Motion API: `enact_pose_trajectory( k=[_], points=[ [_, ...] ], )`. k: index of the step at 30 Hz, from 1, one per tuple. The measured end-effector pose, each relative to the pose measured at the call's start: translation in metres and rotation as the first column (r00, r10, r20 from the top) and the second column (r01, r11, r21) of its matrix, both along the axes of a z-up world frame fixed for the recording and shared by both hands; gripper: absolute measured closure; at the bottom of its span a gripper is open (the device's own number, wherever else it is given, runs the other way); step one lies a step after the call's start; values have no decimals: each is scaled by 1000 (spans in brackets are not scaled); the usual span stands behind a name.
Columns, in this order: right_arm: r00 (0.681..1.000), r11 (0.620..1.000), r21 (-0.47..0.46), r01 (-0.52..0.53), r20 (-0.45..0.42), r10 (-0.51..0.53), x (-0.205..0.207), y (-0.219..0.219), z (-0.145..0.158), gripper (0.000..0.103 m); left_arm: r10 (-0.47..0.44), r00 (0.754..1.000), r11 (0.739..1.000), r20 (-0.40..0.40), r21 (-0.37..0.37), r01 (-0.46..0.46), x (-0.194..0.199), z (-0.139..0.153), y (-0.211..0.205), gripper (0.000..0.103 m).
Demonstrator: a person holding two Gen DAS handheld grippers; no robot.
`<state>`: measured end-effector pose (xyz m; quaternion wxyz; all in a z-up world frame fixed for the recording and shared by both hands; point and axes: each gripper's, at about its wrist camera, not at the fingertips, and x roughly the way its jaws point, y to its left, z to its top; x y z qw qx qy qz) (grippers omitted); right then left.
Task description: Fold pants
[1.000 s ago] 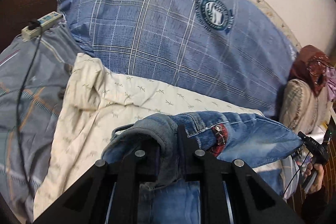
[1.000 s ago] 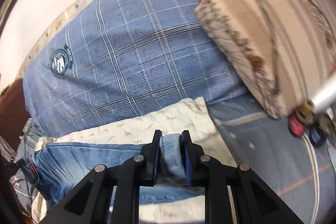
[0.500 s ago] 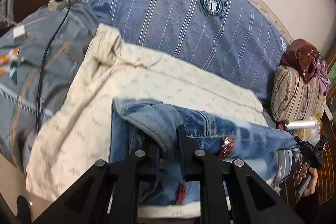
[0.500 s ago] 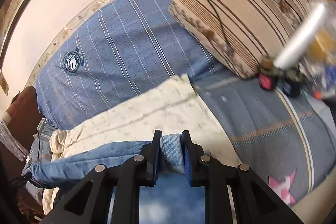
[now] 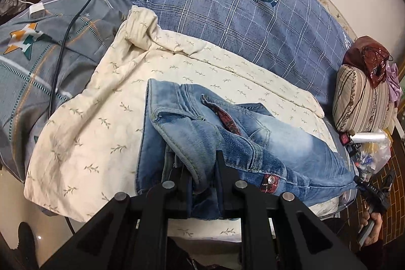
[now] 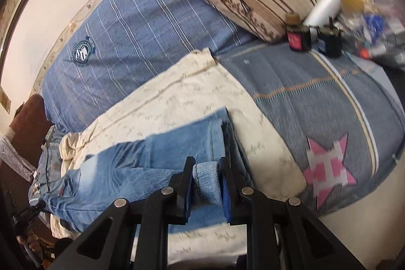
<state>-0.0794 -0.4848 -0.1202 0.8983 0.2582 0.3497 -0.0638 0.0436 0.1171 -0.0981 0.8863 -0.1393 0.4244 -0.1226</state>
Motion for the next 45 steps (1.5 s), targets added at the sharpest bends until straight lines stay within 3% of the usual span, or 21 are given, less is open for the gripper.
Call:
enact_pose_trajectory(
  k=[5, 10, 12, 14, 18, 22, 27, 30, 31, 32, 34, 35, 41, 43, 45],
  points=[
    [999, 999, 38, -13, -43, 15, -4, -1, -24, 83, -5, 999, 1000, -31, 18, 5, -4, -14, 3, 87],
    [996, 994, 107, -30, -84, 39, -9, -6, -40, 76, -38, 998, 996, -54, 74, 42, -17, -19, 2, 80],
    [995, 992, 121, -42, -86, 52, -15, -10, -40, 64, -48, 997, 992, -55, 112, 54, -23, -16, 2, 78],
    [997, 992, 122, -35, -60, 42, -22, -14, -32, 37, -53, 998, 988, -42, 146, 59, -28, -9, 1, 77],
    [999, 992, 121, -33, 39, 29, -23, -25, -2, 35, -9, 999, 958, 43, 286, -4, -43, 15, 3, 77],
    [999, 983, 175, -47, 11, 46, 10, -30, 11, 35, -12, 993, 966, 115, 258, -18, -44, 38, 3, 77],
    [998, 952, 305, 3, -63, 17, 59, -41, -10, 35, -66, 990, 975, 128, 217, 37, -29, 41, -25, 77],
    [989, 933, 358, 28, -148, 27, 83, -39, -31, 41, -99, 988, 973, 117, 218, 72, -18, 31, -45, 77],
    [985, 934, 356, 33, -170, 30, 89, -36, -35, 51, -108, 988, 973, 109, 215, 82, -14, 27, -49, 77],
    [984, 937, 349, 27, -177, 38, 94, -32, -37, 68, -115, 989, 973, 92, 213, 94, -9, 21, -54, 77],
    [984, 954, 301, 0, -169, 53, 101, -24, -32, 86, -115, 992, 971, 50, 218, 102, -1, 10, -59, 77],
    [988, 962, 274, -12, -147, 54, 102, -20, -24, 90, -114, 993, 970, 32, 219, 105, 0, 4, -60, 77],
    [994, 976, 216, -23, 113, -2, 89, -29, 29, 96, -94, 995, 968, -17, 233, 95, 6, -15, -61, 76],
    [986, 975, 220, -5, 162, -32, 84, -39, 36, 96, -90, 996, 967, -27, 239, 94, 8, -19, -63, 71],
    [986, 973, 228, 26, 156, -63, 84, -50, 31, 96, -89, 996, 964, -33, 250, 94, 7, -23, -66, 68]
  ],
)
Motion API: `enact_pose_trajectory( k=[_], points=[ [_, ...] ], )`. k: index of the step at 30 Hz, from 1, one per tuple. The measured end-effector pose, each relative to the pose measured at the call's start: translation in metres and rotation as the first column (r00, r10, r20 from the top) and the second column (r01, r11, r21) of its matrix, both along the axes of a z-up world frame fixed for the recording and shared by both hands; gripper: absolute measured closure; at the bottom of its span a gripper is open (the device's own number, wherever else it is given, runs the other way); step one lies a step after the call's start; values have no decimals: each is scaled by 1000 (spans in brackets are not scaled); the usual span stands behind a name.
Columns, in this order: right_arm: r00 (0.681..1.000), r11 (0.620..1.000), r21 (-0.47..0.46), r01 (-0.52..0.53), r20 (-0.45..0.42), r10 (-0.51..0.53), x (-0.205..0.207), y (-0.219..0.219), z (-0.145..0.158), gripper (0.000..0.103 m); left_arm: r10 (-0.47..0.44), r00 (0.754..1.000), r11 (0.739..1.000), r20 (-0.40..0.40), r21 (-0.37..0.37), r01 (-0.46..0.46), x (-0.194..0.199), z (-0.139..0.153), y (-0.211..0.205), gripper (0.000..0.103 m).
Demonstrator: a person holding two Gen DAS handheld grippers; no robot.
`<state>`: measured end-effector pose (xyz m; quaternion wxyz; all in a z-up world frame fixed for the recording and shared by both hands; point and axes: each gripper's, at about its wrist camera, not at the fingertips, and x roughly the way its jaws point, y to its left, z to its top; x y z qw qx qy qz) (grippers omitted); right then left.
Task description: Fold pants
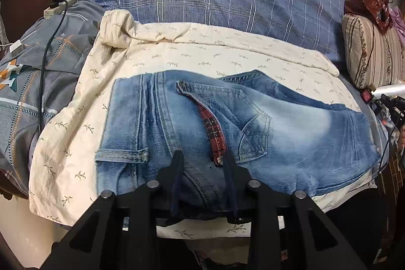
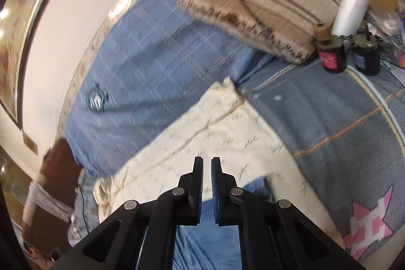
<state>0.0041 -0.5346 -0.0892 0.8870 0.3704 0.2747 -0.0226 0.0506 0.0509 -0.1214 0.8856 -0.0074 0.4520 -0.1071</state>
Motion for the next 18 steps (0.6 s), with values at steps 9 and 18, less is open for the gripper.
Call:
enact_pose_trajectory(
  k=[9, 18],
  points=[
    [988, 996, -9, -84, -129, 82, -1, 11, -33, 92, -9, 997, 982, -76, 190, 23, -1, -31, -21, 52],
    [960, 983, -125, -137, -261, 100, 18, 37, -45, 91, -84, 994, 995, 64, 57, 81, -20, 27, -40, 51]
  ],
)
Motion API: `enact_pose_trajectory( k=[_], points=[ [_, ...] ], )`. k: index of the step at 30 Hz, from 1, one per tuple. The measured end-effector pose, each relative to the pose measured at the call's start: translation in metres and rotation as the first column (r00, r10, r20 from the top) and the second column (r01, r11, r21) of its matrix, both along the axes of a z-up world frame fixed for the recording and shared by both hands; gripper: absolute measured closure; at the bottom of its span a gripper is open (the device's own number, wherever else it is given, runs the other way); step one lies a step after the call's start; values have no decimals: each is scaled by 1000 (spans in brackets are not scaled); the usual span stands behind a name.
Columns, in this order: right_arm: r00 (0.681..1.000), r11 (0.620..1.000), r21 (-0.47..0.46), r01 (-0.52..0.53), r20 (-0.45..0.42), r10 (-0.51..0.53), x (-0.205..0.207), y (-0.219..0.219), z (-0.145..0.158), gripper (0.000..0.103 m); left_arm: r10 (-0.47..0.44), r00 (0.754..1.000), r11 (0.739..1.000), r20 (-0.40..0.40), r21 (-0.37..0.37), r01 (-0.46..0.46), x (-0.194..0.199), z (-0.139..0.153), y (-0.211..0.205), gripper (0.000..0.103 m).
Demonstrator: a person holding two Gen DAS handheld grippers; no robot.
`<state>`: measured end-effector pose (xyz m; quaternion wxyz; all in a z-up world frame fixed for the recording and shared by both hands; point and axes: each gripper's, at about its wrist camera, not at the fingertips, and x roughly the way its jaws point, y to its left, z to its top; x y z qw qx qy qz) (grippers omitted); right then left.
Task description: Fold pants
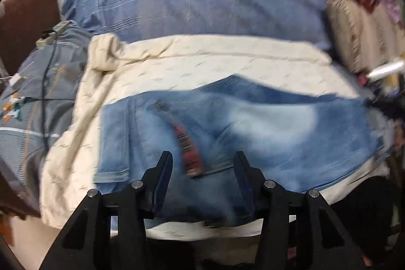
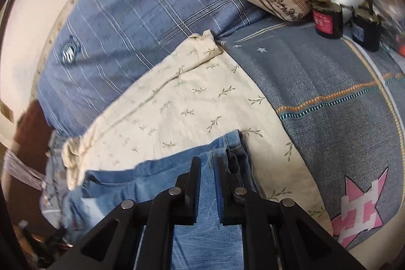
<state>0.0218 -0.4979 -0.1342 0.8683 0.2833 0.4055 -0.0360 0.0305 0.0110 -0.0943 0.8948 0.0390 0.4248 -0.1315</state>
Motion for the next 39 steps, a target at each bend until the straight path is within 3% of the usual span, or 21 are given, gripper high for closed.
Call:
enact_pose_trajectory(
  k=[2, 4, 8, 11, 15, 18, 20, 22, 24, 25, 27, 29, 32, 35, 39],
  points=[
    [999, 999, 22, -32, 9, 32, -2, 7, 0, 89, -44, 999, 998, -12, -35, 43, 0, -1, -9, 48],
    [994, 993, 53, -104, 30, 102, -3, 18, 1, 89, -61, 997, 998, -40, -15, 60, 4, -12, -21, 48],
    [988, 989, 24, -143, -57, 144, 9, 36, -14, 89, -57, 989, 998, -135, -11, 55, 13, -41, -30, 48],
    [988, 996, -29, -87, -131, 82, 20, 29, -30, 91, -55, 981, 997, -188, 44, 64, 15, -63, -31, 48],
    [995, 997, -52, -51, -92, 46, 22, 27, -14, 88, -84, 984, 990, -156, 101, 101, 6, -61, -39, 46],
    [976, 977, -54, -204, 63, 207, 24, 58, 19, 89, -93, 984, 994, -154, 34, 100, 7, -54, -39, 46],
    [926, 952, -16, -305, 230, 300, 19, 82, 43, 89, -103, 984, 995, -147, 2, 105, 8, -51, -40, 46],
    [875, 942, -7, -335, 368, 314, 15, 102, 61, 87, -99, 985, 995, -145, 10, 101, 8, -53, -39, 46],
    [815, 928, 38, -370, 492, 306, 13, 119, 70, 53, -101, 984, 995, -146, 5, 103, 8, -56, -38, 46],
    [805, 926, 62, -371, 519, 288, 15, 125, 71, 4, -101, 985, 995, -143, 5, 102, 7, -56, -37, 46],
    [815, 942, 99, -320, 537, 220, 20, 139, 66, 0, -96, 987, 995, -131, 10, 98, 5, -55, -35, 46],
    [834, 925, 112, -362, 482, 268, 37, 158, 58, 0, -88, 988, 996, -129, 2, 89, 1, -53, -33, 46],
    [841, 888, 57, -456, 353, 409, 59, 201, 48, 6, -93, 989, 995, -118, -44, 88, -8, -50, -28, 46],
    [802, 821, -3, -571, 213, 558, 77, 242, 31, 18, -120, 988, 992, -102, -49, 116, -9, -53, -27, 46],
    [718, 721, -89, -687, 72, 692, 101, 286, 15, 31, -133, 987, 991, -90, -44, 129, -11, -60, -26, 46]
  ],
)
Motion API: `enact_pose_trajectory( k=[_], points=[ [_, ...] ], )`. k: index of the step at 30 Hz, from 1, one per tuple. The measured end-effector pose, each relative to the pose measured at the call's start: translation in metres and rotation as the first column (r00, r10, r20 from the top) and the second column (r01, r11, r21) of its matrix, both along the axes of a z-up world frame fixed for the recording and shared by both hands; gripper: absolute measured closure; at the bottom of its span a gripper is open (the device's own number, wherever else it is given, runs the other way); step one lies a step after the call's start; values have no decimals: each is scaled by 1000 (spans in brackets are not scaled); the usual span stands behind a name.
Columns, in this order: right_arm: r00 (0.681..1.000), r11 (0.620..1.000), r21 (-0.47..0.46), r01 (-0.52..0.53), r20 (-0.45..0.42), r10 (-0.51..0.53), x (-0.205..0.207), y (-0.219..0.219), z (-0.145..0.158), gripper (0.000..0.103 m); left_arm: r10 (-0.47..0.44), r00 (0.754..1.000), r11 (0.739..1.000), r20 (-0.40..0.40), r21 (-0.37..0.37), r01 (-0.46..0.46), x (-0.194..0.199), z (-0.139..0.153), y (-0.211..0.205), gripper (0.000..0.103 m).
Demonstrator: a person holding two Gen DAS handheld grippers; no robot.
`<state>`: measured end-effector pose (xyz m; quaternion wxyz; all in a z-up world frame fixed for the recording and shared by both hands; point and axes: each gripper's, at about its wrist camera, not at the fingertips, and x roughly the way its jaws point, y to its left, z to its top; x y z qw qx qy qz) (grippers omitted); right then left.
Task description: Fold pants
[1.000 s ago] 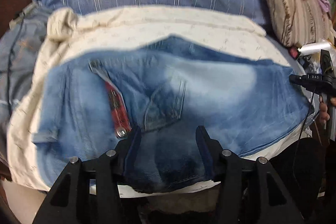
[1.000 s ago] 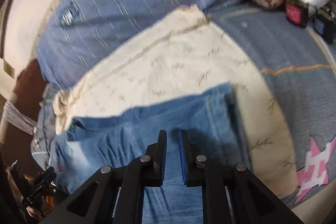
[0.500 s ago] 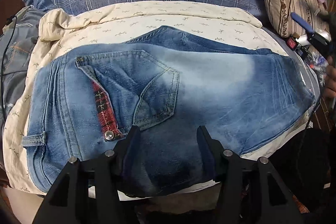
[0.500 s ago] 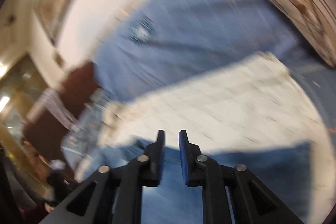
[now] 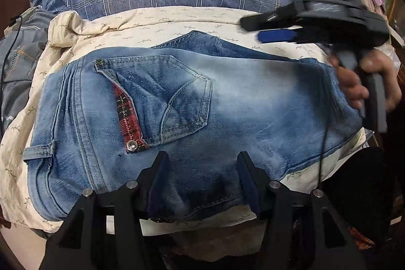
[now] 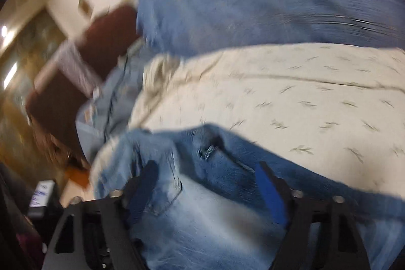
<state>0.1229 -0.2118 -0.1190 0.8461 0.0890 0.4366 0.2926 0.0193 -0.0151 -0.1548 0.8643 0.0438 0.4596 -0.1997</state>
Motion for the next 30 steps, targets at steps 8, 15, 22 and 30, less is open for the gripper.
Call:
enact_pose_trajectory(
  k=[8, 15, 22, 30],
  points=[
    [989, 973, -177, -145, -55, 137, 43, 42, -29, 40, -30, 999, 1000, 12, -2, 30, -3, 0, -2, 45],
    [974, 942, -246, -226, -81, 213, 52, 65, -47, 71, -46, 999, 999, 5, -8, 46, 0, -1, 0, 45],
    [986, 928, -334, -165, -20, 168, 43, 76, -32, 92, -23, 1000, 999, 9, -27, 23, 0, 1, 1, 45],
    [997, 950, -302, -77, 7, 83, 82, 73, -23, 92, 20, 999, 998, 48, -59, -17, 17, 11, 6, 45]
  ],
)
